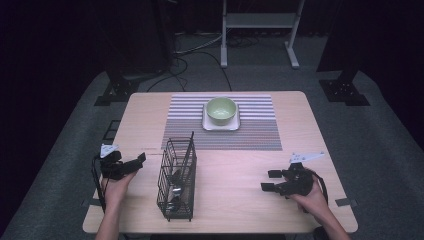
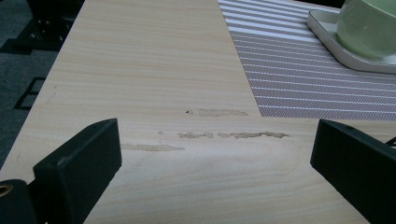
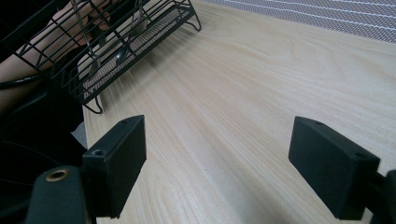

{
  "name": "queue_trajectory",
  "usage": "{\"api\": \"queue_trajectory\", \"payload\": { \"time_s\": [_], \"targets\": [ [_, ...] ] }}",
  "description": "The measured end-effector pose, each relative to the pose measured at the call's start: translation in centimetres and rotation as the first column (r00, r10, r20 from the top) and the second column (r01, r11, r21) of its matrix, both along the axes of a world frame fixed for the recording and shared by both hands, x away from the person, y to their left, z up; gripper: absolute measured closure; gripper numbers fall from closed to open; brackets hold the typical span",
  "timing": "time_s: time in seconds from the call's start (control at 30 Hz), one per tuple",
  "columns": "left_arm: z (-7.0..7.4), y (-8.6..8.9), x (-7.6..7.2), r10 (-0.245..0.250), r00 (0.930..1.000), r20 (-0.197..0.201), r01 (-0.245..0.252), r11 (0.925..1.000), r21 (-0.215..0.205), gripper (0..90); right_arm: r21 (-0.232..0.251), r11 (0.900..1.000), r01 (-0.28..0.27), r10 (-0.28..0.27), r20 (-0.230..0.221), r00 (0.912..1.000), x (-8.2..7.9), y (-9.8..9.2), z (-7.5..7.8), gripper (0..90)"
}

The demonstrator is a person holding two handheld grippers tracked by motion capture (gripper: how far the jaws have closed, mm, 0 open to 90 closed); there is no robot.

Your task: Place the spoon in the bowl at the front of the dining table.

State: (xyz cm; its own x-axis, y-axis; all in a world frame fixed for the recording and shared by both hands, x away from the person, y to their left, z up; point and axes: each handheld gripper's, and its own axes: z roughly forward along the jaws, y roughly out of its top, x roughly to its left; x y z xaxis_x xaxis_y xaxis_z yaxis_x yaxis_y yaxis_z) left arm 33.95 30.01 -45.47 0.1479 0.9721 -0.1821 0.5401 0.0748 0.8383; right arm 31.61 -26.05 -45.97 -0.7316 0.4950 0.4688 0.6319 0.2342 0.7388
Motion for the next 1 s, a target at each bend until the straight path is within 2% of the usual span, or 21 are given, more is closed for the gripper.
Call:
{"api": "queue_trajectory", "payload": {
  "time_s": [0.17,0.2,0.3,0.4,0.6,0.87,0.93,1.0],
  "targets": [
    [0.0,0.1,-0.3,0.006,1.0,0.003,-0.006,1.0,-0.006,0.8,0.01,1.0,-0.003,0.003,0.013,0.9999,-0.1,0.1,0.3,18.0],
    [0.1,0.1,-0.3,0.003,1.0,0.007,-0.003,1.0,-0.003,0.8,0.034,0.999,-0.006,0.005,0.011,0.9999,-0.2,0.1,0.4,18.0],
    [0.0,0.1,-0.3,0.003,1.0,0.007,-0.003,1.0,-0.007,0.8,0.042,0.999,-0.001,0.0,0.014,0.9999,-0.4,0.2,0.6,18.4],
    [-0.1,0.1,-0.4,-0.001,1.0,-0.003,0.001,1.0,-0.007,0.8,0.057,0.998,-0.01,0.01,-0.003,0.9999,-0.2,0.8,1.1,18.4],
    [0.0,0.4,-0.5,0.008,0.9999,0.008,-0.008,0.9999,-0.014,0.8,0.037,0.998,-0.046,0.046,-0.006,0.9989,-0.1,2.2,1.6,18.4],
    [0.0,0.3,-0.4,0.002,0.9999,0.01,-0.002,1.0,-0.008,0.8,0.024,0.996,-0.091,0.09,0.014,0.9958,0.0,3.9,2.8,18.4],
    [-0.1,0.3,-0.4,0.0,1.0,0.01,0.0,1.0,-0.008,0.8,0.007,0.995,-0.099,0.099,0.02,0.9949,0.0,4.4,3.1,18.3],
    [-0.1,0.3,-0.4,0.001,1.0,0.007,-0.001,1.0,-0.008,0.8,0.013,0.994,-0.108,0.107,0.019,0.994,0.0,4.8,3.4,18.3]
  ]
}}
